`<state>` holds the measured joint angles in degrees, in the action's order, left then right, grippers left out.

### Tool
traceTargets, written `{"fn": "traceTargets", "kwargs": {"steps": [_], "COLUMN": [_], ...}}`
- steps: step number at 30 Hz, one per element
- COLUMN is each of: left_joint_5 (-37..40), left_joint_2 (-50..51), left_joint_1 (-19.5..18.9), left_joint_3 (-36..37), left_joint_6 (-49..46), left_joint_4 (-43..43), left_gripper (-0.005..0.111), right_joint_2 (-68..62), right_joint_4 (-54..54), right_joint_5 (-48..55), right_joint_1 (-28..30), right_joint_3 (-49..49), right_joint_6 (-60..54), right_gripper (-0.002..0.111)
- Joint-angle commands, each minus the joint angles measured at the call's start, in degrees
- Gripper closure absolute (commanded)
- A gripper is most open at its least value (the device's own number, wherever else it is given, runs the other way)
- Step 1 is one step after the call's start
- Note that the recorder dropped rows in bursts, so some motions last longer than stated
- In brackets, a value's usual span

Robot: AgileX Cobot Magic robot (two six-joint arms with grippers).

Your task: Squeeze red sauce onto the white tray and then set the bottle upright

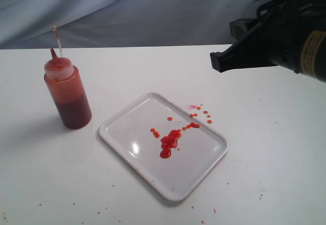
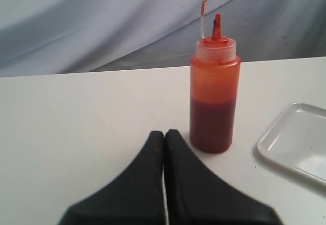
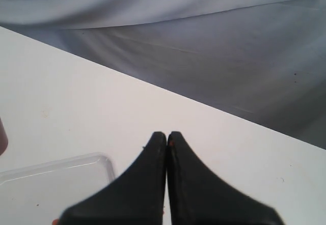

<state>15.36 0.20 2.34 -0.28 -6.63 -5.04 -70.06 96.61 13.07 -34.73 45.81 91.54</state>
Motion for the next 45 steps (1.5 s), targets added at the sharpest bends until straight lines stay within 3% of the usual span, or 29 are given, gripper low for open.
{"fn": "traceTargets", "kwargs": {"steps": [1, 6, 10, 19, 32, 41, 45], "left_joint_5": [-0.56, -0.56, -0.56, -0.56, -0.56, -0.56, -0.56], "left_joint_2": [-0.2, -0.2, -0.2, -0.2, -0.2, -0.2, -0.2], "left_joint_1": [-0.13, -0.13, -0.13, -0.13, -0.13, -0.13, -0.13], "left_joint_3": [0.28, 0.28, 0.28, 0.28, 0.28, 0.28, 0.28], "left_joint_6": [0.1, 0.1, 0.1, 0.1, 0.1, 0.1, 0.1], "left_joint_4": [-0.37, -0.37, -0.37, -0.37, -0.37, -0.37, -0.37], "left_gripper": [0.107, 0.107, 0.107, 0.107, 0.107, 0.107, 0.107], "right_joint_2": [0.59, 8.11, 18.02, 40.94, 58.97, 63.45, 68.86], "right_joint_4": [0.01, 0.01, 0.01, 0.01, 0.01, -1.81, -4.14], "right_joint_5": [0.49, -1.95, -6.58, -6.06, -4.8, -5.71, -7.9], "right_joint_1": [0.27, 0.99, 5.37, 20.79, 38.65, 39.35, 39.35], "right_joint_3": [-0.33, -0.33, -0.33, -0.33, -0.33, -0.61, -13.61], "right_joint_6": [0.17, 0.17, 0.17, 0.17, 0.17, 0.17, 0.06], "right_gripper": [0.108, 0.108, 0.108, 0.108, 0.108, 0.108, 0.108]}}
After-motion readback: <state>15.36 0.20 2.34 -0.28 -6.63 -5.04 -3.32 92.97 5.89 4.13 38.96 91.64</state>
